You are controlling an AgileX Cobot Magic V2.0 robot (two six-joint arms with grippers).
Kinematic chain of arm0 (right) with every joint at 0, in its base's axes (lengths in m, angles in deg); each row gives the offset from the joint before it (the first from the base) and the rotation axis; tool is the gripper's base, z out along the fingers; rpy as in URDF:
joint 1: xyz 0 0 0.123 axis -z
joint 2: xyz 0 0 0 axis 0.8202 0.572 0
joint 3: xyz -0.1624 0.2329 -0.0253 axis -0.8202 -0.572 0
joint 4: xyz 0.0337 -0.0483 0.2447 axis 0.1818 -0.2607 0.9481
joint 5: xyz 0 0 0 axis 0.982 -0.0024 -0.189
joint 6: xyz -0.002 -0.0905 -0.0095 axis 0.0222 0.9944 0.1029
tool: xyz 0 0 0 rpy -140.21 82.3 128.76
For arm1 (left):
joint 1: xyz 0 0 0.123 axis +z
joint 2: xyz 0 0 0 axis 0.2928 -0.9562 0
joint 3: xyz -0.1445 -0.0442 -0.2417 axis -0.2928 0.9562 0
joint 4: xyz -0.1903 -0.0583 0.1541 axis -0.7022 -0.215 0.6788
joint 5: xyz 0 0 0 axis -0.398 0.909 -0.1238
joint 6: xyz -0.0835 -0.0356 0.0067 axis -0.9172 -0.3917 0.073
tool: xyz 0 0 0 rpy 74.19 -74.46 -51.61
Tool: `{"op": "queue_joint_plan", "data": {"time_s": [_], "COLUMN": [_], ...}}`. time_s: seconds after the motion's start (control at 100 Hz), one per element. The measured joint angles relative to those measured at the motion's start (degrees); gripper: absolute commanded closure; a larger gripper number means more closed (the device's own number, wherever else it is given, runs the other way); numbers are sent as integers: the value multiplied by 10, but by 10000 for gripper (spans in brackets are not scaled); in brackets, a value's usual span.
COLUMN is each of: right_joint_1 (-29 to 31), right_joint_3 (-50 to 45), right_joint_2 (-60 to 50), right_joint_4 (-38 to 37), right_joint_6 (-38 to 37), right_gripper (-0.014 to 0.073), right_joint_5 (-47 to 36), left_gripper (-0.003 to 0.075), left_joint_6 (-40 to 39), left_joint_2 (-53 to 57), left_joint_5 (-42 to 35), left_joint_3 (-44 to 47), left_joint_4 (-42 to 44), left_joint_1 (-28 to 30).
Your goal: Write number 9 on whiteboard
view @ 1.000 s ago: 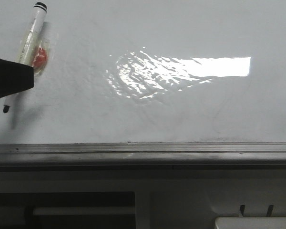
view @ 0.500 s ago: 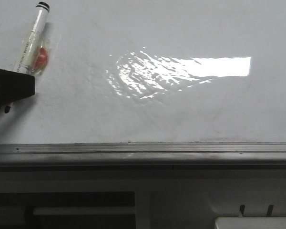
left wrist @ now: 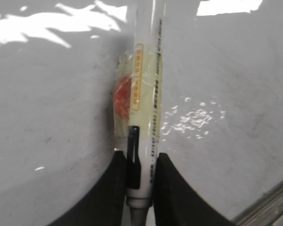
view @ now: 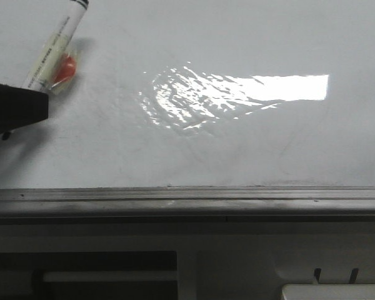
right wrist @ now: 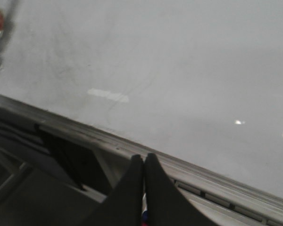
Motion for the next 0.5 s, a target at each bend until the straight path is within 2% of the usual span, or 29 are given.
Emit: {"op": "queue_joint_plan", "data": {"time_s": [0.14,0.23,0.31,0.45,0.5], "right_joint_1": [-55,-100,-150,-231,-252], "right_joint_3": [51,87,116,163,179], "right_joint_2": [55,99,140,211,233], "right_joint_4": [0,12,23,30,31], "right_joint_6": [1,28,52,65,68], "right_gripper": [656,606,514,260,221], "right_joint_5": [22,32,40,32,22], "left_gripper": [740,740,740,740,740], "left_joint_6": [0,0,0,0,0], "left_joint_2": [22,31,34,34,34], "left_joint_5": [0,0,0,0,-3], "left_joint_3": [0,0,0,0,0], "left_joint_4": [88,153,224,354,381], "left_joint_1": [-1,-3,-6,-7,-7]}}
